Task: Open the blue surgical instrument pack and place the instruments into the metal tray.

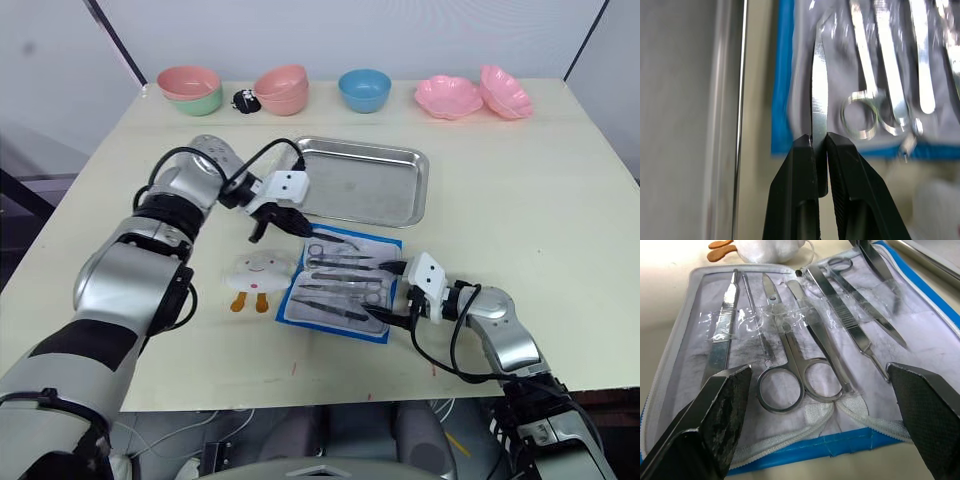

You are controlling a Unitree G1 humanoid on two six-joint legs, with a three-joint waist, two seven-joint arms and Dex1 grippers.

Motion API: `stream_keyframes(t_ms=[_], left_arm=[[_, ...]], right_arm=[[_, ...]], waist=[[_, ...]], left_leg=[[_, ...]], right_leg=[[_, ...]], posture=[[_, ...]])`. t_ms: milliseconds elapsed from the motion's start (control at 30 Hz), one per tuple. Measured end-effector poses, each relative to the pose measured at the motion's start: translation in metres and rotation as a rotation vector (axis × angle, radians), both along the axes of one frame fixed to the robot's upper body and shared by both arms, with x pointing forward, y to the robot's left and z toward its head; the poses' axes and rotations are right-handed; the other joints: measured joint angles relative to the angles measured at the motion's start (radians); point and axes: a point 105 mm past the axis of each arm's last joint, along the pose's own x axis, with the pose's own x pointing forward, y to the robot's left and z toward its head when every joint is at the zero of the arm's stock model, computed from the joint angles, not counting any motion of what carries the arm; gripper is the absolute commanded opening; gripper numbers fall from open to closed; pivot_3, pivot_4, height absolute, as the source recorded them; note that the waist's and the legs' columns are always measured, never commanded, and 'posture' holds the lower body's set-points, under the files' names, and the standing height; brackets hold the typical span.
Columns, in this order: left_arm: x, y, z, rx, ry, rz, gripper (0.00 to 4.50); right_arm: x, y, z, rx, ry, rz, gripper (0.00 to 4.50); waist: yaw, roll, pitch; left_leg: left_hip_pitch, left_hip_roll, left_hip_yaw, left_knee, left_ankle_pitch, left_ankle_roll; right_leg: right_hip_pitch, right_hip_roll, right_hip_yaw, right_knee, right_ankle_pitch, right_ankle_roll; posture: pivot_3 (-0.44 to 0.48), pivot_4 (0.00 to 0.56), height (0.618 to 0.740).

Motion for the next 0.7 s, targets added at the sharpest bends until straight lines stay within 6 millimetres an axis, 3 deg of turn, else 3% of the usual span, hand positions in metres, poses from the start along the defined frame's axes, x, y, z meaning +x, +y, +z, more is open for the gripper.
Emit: stream_keyframes(t_ms=[200, 467, 700], left_arm=[[0.0, 0.008, 0.007, 0.009, -0.02, 0.011, 0.06], [0.0, 0.037, 0.028, -0.011, -0.068, 0.083, 0.06], [-0.004, 0.043, 0.049, -0.17, -0.05, 0.149, 0.06]], right_arm=[[0.0, 0.0, 0.0, -0.001, 0.0, 0.001, 4.5], [0.0, 0.0, 0.0, -0.004, 0.0, 0.004, 4.5], [0.0, 0.0, 0.0, -0.006, 0.0, 0.006, 4.5]], waist=[[0.0, 0.0, 0.0], [0.0, 0.0, 0.0], [0.0, 0.0, 0.0]], left_leg=[[0.0, 0.0, 0.0, 0.0, 0.0, 0.0], [0.0, 0.0, 0.0, 0.0, 0.0, 0.0], [0.0, 0.0, -0.001, 0.0, 0.0, 0.0]], right_leg=[[0.0, 0.0, 0.0, 0.0, 0.0, 0.0], [0.0, 0.0, 0.0, 0.0, 0.0, 0.0], [0.0, 0.0, 0.0, 0.0, 0.0, 0.0]], posture=[[0.0, 0.15, 0.74], [0.0, 0.15, 0.74], [0.0, 0.15, 0.74]])
